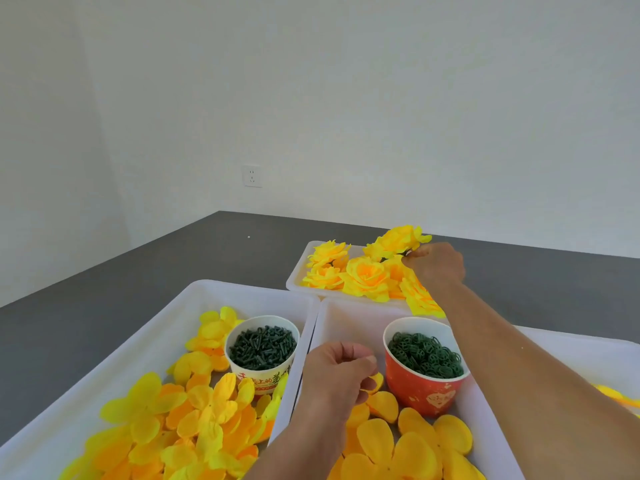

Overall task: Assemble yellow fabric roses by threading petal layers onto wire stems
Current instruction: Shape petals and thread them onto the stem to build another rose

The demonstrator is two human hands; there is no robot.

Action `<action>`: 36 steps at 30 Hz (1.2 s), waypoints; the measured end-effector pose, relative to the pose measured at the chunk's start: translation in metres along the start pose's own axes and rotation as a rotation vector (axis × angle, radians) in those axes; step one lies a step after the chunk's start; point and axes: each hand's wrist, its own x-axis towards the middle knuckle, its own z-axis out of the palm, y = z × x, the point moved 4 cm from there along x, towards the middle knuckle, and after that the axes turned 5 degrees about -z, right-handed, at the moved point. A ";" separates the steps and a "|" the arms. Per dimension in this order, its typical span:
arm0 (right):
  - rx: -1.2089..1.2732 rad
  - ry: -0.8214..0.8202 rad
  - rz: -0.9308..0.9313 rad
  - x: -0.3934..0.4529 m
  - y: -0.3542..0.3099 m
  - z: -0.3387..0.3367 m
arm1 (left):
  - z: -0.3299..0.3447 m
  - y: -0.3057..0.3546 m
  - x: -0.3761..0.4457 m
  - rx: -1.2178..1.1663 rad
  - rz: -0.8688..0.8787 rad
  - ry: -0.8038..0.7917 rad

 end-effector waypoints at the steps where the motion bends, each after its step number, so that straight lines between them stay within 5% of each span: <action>1: -0.039 0.023 0.027 0.003 -0.001 0.003 | 0.000 0.000 0.001 -0.001 -0.003 0.003; 15: -0.468 0.022 -0.049 0.011 -0.005 0.038 | 0.004 0.003 -0.002 0.046 -0.037 -0.041; 22: -0.462 -0.021 -0.014 0.014 -0.004 0.033 | 0.004 0.003 -0.002 0.058 -0.043 -0.045; 36: -0.431 0.182 -0.087 -0.006 -0.011 0.002 | 0.005 0.000 -0.002 0.063 -0.033 -0.078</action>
